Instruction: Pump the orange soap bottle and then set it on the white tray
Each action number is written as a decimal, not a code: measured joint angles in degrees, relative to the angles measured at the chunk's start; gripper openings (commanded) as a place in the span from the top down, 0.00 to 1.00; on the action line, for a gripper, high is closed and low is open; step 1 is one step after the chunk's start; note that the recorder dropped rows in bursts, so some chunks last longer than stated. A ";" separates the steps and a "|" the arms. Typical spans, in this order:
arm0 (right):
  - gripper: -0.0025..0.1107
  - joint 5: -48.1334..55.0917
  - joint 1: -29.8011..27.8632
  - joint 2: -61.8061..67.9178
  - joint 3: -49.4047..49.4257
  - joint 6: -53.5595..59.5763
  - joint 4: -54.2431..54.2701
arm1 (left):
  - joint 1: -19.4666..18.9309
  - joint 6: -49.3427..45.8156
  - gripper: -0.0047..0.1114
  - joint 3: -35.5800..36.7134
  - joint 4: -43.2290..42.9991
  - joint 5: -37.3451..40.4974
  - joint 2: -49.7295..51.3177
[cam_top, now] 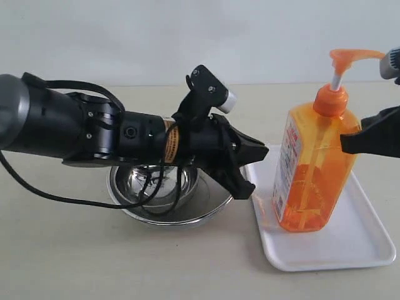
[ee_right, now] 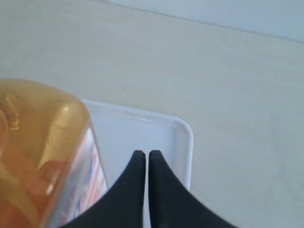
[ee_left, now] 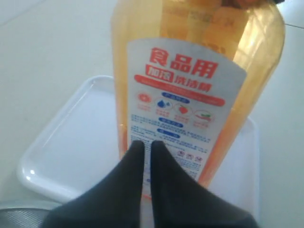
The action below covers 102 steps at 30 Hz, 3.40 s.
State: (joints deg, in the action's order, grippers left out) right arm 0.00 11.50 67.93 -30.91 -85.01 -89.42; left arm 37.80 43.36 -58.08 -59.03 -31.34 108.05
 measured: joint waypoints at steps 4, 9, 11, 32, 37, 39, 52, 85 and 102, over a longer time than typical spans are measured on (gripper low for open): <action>0.98 3.73 0.00 -5.54 4.49 -0.44 2.80 | -1.09 -0.27 0.92 2.82 -0.10 1.00 -3.54; 0.98 4.46 0.00 -15.69 8.89 -0.54 7.21 | -1.35 -1.30 0.92 4.97 -3.10 0.61 -7.53; 0.98 4.22 0.00 -20.96 10.29 -0.58 7.88 | -1.35 -1.44 0.92 5.10 -5.46 -3.03 -9.29; 0.98 1.74 0.00 -28.00 14.81 -0.90 9.20 | -2.46 3.00 0.92 5.10 -19.34 -4.87 -16.46; 0.98 0.00 0.00 -30.85 15.17 -0.90 9.20 | -3.14 3.38 0.92 5.10 -19.47 -4.74 -19.13; 0.98 -0.59 0.00 -31.07 15.17 -0.90 9.20 | -3.14 3.38 0.92 5.10 -19.47 -4.74 -19.16; 0.98 -0.94 0.00 -31.11 15.17 -1.02 9.20 | -3.14 3.38 0.92 5.10 -19.57 -4.74 -19.26; 0.98 -1.05 0.00 -31.11 15.17 -1.12 9.20 | -3.14 3.38 0.92 5.10 -19.57 -4.74 -19.26; 0.98 -1.05 0.00 -31.11 15.17 -1.12 9.20 | -3.14 3.38 0.92 5.10 -19.57 -4.74 -19.26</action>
State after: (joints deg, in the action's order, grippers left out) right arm -1.05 11.50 36.83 -15.74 -86.13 -80.21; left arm 34.66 46.75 -52.98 -78.60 -36.08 88.79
